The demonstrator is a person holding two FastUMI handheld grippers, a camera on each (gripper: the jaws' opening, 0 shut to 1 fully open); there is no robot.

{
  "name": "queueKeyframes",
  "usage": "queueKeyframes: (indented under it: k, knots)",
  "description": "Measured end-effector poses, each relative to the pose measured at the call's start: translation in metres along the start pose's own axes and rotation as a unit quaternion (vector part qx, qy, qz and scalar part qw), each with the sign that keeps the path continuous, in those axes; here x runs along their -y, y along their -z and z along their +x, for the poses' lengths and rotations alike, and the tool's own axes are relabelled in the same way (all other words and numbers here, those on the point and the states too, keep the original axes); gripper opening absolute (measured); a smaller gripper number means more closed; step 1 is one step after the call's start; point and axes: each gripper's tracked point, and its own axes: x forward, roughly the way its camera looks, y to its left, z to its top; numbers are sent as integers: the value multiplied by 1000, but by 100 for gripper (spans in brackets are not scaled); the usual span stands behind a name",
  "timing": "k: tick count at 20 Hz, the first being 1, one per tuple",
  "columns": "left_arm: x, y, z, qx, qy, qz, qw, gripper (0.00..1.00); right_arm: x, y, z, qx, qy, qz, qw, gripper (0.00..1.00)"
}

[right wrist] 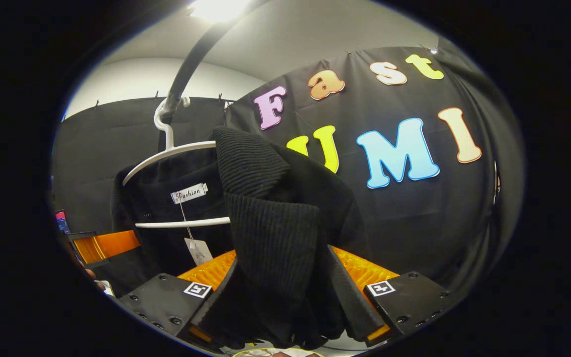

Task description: Grasp the clothes on the hanger with both hands and then place them into the laundry hamper below.

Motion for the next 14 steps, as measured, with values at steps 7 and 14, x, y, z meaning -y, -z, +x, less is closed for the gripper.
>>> queueKeyframes:
  k: [7,14]
  knots:
    - [5,5,-5,-3,-2,3,1000,92,6,6,7,-8,-8,15,1000,98]
    - [-3,-4,7,19,-8,-3,1000,72,0,4,12,-11,-25,29,999,57]
